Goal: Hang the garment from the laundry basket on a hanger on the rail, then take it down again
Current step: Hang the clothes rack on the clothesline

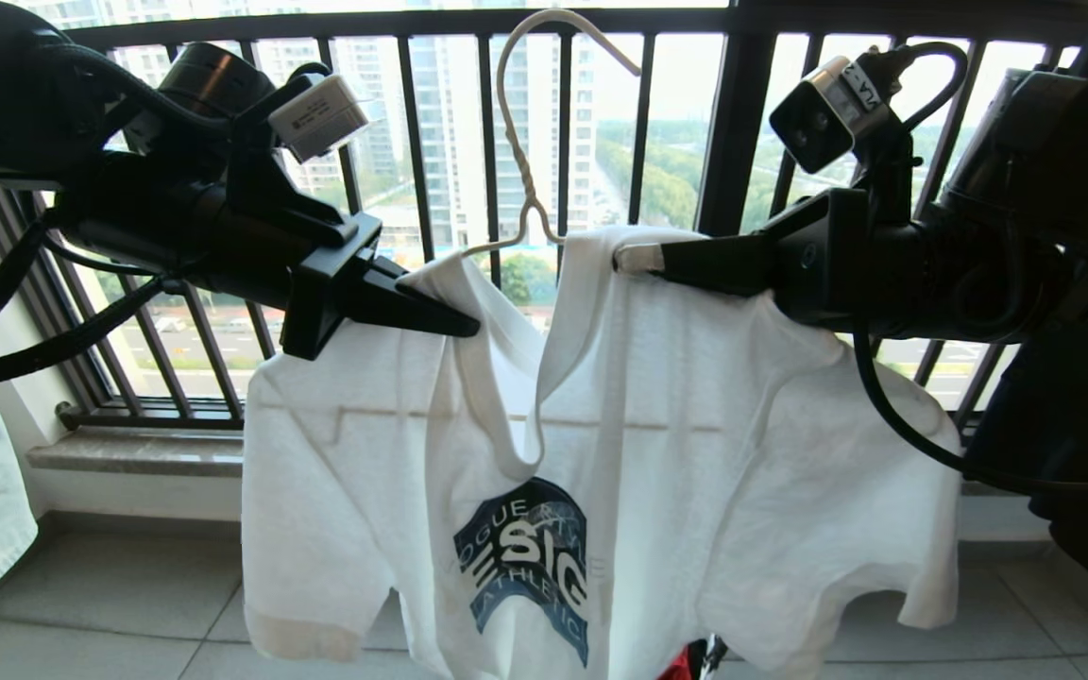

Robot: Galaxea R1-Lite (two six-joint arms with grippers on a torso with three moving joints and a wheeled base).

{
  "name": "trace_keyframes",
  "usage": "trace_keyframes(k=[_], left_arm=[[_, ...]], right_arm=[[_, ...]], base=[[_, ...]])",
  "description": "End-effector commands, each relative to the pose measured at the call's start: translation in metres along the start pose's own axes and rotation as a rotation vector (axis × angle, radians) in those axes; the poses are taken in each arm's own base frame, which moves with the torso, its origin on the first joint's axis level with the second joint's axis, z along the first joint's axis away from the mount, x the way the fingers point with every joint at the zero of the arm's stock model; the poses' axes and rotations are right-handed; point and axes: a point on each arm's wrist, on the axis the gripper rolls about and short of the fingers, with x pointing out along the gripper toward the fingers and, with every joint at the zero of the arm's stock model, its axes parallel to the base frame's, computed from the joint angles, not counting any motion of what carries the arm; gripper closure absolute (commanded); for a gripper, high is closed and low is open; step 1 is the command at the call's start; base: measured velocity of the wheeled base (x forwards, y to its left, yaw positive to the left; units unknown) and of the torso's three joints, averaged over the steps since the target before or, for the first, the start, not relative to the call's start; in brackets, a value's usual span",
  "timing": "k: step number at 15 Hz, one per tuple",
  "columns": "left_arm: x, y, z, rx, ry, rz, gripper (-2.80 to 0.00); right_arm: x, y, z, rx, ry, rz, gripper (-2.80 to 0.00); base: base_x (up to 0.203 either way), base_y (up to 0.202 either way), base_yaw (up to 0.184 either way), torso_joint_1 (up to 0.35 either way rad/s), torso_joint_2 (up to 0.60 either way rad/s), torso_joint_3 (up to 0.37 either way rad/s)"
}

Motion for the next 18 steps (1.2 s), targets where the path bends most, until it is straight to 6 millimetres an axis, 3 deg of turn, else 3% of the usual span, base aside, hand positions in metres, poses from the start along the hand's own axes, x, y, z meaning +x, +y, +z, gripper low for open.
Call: trace_keyframes(k=[1, 12, 13, 18], left_arm=[[-0.0009, -0.0039, 0.0031, 0.011, -0.007, -0.007, 0.00], [-0.0030, -0.0054, 0.0056, -0.038, -0.016, -0.004, 0.00], [-0.0030, -0.0053, 0.0058, -0.037, -0.017, -0.004, 0.00], [-0.0049, -0.0075, 0.0081, -0.027, -0.020, 0.000, 0.00]], right_arm=[[0.0006, -0.0009, -0.0006, 0.004, 0.004, 0.006, 0.00], [0.0011, -0.0027, -0.0014, 0.003, 0.005, 0.003, 0.00], [0.0011, -0.0027, -0.0015, 0.004, 0.005, 0.003, -2.80], [0.0008, -0.0027, -0.0008, 0.002, 0.004, 0.002, -2.80]], base=[[0.000, 0.000, 0.000, 0.000, 0.00, 0.000], [0.000, 0.000, 0.000, 0.000, 0.00, 0.000], [0.000, 0.000, 0.000, 0.000, 0.00, 0.000], [0.000, 0.000, 0.000, 0.000, 0.00, 0.000]])
